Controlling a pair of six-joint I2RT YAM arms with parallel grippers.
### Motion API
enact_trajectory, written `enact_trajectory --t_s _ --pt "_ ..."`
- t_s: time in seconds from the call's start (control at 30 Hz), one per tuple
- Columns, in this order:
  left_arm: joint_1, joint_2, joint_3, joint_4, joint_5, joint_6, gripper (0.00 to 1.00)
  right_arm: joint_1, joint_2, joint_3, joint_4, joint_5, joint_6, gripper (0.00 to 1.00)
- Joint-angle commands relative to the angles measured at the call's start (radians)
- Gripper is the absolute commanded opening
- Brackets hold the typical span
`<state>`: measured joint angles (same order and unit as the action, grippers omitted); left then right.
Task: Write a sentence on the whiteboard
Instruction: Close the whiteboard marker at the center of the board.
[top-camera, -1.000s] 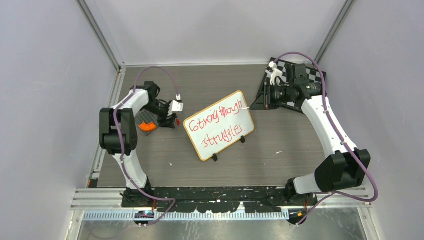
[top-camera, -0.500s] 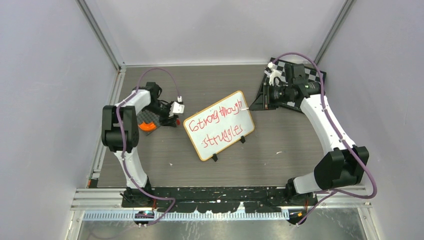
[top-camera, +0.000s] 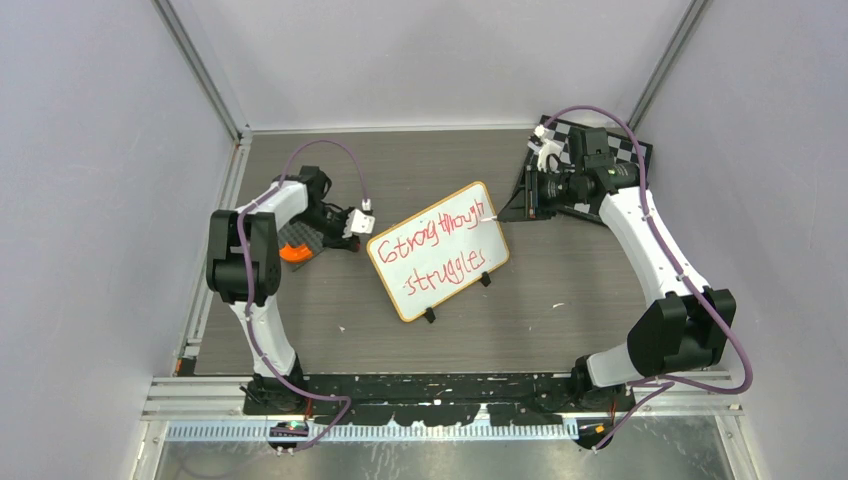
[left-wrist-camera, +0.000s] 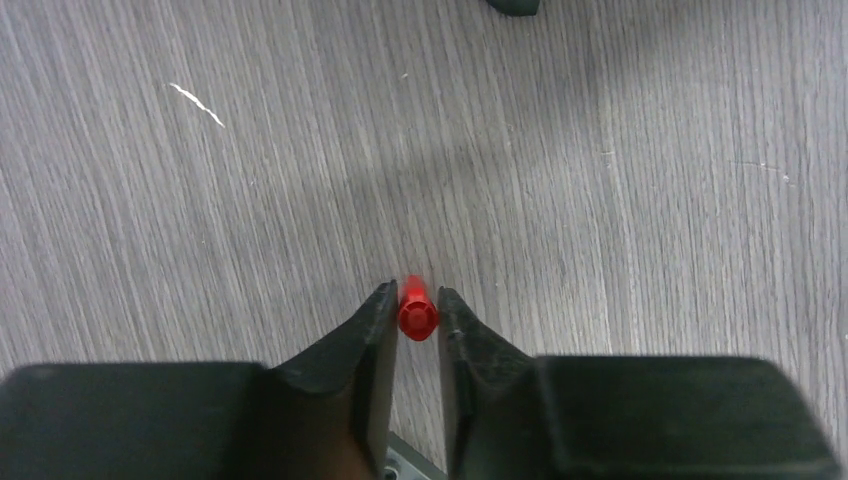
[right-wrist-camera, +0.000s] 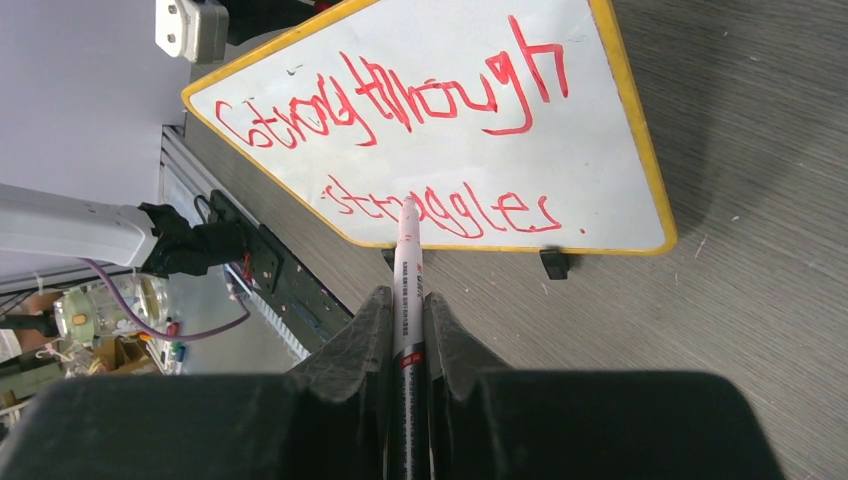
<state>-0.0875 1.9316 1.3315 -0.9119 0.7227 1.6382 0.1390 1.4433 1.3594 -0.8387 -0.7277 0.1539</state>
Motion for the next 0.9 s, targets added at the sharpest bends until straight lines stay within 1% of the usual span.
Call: enact_trajectory --t_s 0.0,0.1,0.13,0.2,0.3,0.37,0.47,0.53,0.6,0.67,0.77,0.87 --pt "-0.004 -0.008 -0.014 -0.005 0.013 0.037 0.18 -0.004 0.003 0.035 0.006 -0.019 -0.002 0.00" --pt "0.008 -0.043 -0.024 -0.021 0.024 0.012 0.11 -0.003 0.006 0.047 -0.001 -0.019 -0.005 0.00" --pt "0.020 -0.064 -0.025 -0.016 0.034 -0.022 0.08 -0.003 0.007 0.051 -0.003 -0.023 -0.005 0.00" --pt "0.069 -0.105 -0.005 0.006 0.097 -0.141 0.00 -0.004 0.013 0.067 -0.005 -0.027 -0.002 0.00" --pt "0.171 -0.148 0.097 -0.008 0.225 -0.409 0.00 -0.004 0.032 0.113 -0.018 -0.044 0.002 0.00" --pt "0.215 -0.177 0.179 -0.021 0.275 -0.620 0.00 -0.003 0.045 0.154 -0.018 -0.057 0.010 0.00" --pt "0.231 -0.244 0.256 0.033 0.244 -0.989 0.00 -0.003 0.054 0.194 0.011 -0.085 0.045 0.00" --pt "0.232 -0.299 0.272 0.099 0.221 -1.183 0.00 -0.003 0.054 0.212 0.056 -0.100 0.098 0.00" --pt "0.234 -0.355 0.269 0.220 0.207 -1.396 0.00 -0.003 0.048 0.222 0.123 -0.120 0.163 0.00" --pt "0.233 -0.422 0.242 0.361 0.229 -1.653 0.00 -0.002 0.047 0.239 0.193 -0.147 0.222 0.00" --pt "0.235 -0.495 0.154 0.656 0.262 -2.080 0.00 -0.001 0.062 0.272 0.288 -0.202 0.353 0.00" --pt "0.228 -0.543 0.050 0.992 0.269 -2.484 0.00 0.011 0.063 0.261 0.468 -0.242 0.541 0.00"
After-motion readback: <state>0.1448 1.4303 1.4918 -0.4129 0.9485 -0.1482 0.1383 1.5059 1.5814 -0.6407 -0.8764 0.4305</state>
